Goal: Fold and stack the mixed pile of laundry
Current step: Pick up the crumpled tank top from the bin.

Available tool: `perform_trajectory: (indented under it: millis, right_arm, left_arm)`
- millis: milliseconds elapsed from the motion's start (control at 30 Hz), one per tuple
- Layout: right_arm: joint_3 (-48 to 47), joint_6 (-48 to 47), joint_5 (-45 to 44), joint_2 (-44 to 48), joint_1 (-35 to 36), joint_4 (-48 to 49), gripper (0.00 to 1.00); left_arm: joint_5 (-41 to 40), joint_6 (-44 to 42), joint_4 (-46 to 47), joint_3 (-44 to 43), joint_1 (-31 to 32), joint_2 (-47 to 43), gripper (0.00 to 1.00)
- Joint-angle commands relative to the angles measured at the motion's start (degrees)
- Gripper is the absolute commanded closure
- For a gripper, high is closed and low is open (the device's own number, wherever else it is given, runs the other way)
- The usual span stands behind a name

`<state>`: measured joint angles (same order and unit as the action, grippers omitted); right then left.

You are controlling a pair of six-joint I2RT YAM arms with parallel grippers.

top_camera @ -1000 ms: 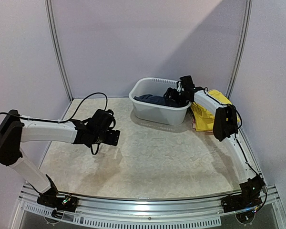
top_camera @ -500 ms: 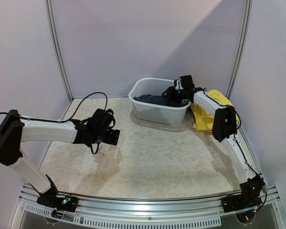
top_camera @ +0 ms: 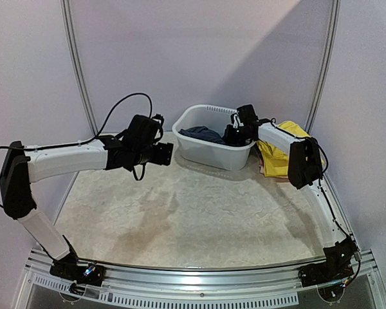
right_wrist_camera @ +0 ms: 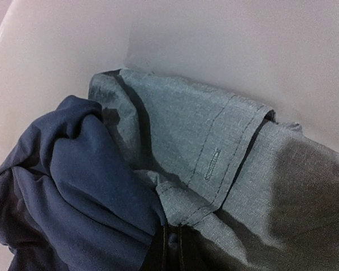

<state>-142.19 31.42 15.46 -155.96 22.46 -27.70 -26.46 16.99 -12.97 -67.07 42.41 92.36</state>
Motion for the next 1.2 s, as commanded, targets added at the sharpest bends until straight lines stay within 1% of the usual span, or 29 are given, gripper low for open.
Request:
perform_trajectory:
  millis: [0, 100, 200, 233, 267, 300, 367, 400, 433, 467, 567, 600, 667, 700, 733, 767, 833, 933, 1000, 1067, 1167]
  right_arm:
    - [5.55, -4.54, -1.77, 7.57, 1.67, -2.55, 1.00]
    - [8.45, -6.19, -1.56, 13.20, 1.64, -0.92, 1.00]
    - [11.14, -7.01, -0.92, 18.35, 1.66, 0.34, 1.00]
    - [12.28, -7.19, -0.80, 19.52, 1.66, 0.70, 0.98]
    - [13.42, -7.28, -0.88, 21.50, 1.65, 0.94, 0.93]
    - [14.56, -7.46, -1.10, 22.66, 1.64, 1.10, 0.86]
    - [17.47, -7.84, -1.48, 25.11, 1.71, 1.37, 0.77]
    - [19.21, -8.07, -1.75, 26.64, 1.71, 1.60, 0.74]
    - [20.99, -8.25, -1.88, 27.72, 1.69, 1.85, 0.73]
    - [22.91, -8.42, -1.95, 28.45, 1.78, 2.52, 0.77]
    - [29.23, -8.44, -0.73, 31.12, 1.79, 5.89, 0.89]
    - [30.53, -8.36, -0.54, 31.68, 1.86, 6.89, 0.91]
    - [30.29, -8.39, -0.65, 32.07, 1.95, 6.74, 0.92]
    - [29.03, -8.68, -0.82, 31.78, 1.96, 5.89, 0.89]
    - [27.37, -9.15, -1.50, 30.81, 1.95, 4.61, 0.83]
    - [25.33, -9.70, -2.45, 29.99, 1.89, 2.93, 0.75]
    - [21.31, -11.00, -4.13, 26.76, 1.97, -0.08, 0.54]
    - [17.88, -12.33, -7.31, 23.52, 1.95, -1.87, 0.23]
    - [15.24, -12.95, -9.54, 20.74, 1.84, -3.10, 0.10]
    - [11.44, -13.58, -9.65, 16.80, 1.51, -4.59, 0.06]
    - [6.19, -14.00, -9.01, 12.40, 0.97, -5.68, 0.06]
  left_arm:
    - [2.74, -4.74, -4.36, -12.86, -1.06, 8.01, 0.13]
    - [7.20, -7.91, -8.89, -26.32, -1.81, 16.48, 0.14]
    - [10.99, -10.42, -15.13, -43.02, -2.77, 27.34, 0.16]
    - [12.79, -10.56, -17.57, -49.54, -3.29, 31.42, 0.17]
    - [15.39, -10.65, -20.93, -56.55, -4.03, 36.07, 0.18]
    - [17.66, -10.71, -24.67, -64.84, -4.58, 40.61, 0.18]
    - [21.77, -10.84, -32.03, -81.29, -5.55, 50.65, 0.19]
    - [23.42, -10.92, -34.30, -88.22, -5.89, 54.54, 0.18]
    - [24.99, -10.92, -34.76, -92.19, -6.20, 57.07, 0.18]
    - [26.59, -11.11, -32.31, -91.90, -6.40, 57.71, 0.18]
    - [30.38, -12.86, -23.13, -82.37, -6.42, 55.14, 0.18]
    - [31.50, -13.39, -21.76, -80.92, -6.32, 54.57, 0.18]
    - [32.19, -13.99, -21.43, -80.72, -6.21, 54.64, 0.18]
    - [31.46, -13.70, -21.31, -80.58, -6.25, 54.61, 0.18]
    - [30.87, -13.33, -21.06, -80.51, -6.35, 54.74, 0.18]
    - [30.65, -13.11, -20.75, -80.50, -6.52, 55.00, 0.17]
    - [30.55, -12.82, -20.23, -80.66, -6.64, 55.68, 0.17]
    - [31.05, -12.32, -19.39, -79.70, -6.64, 55.54, 0.19]
    - [32.18, -11.93, -16.96, -75.91, -6.56, 54.16, 0.20]
    - [32.25, -11.81, -15.11, -72.43, -6.39, 52.28, 0.20]
    - [31.97, -11.74, -13.58, -67.08, -6.29, 48.92, 0.22]
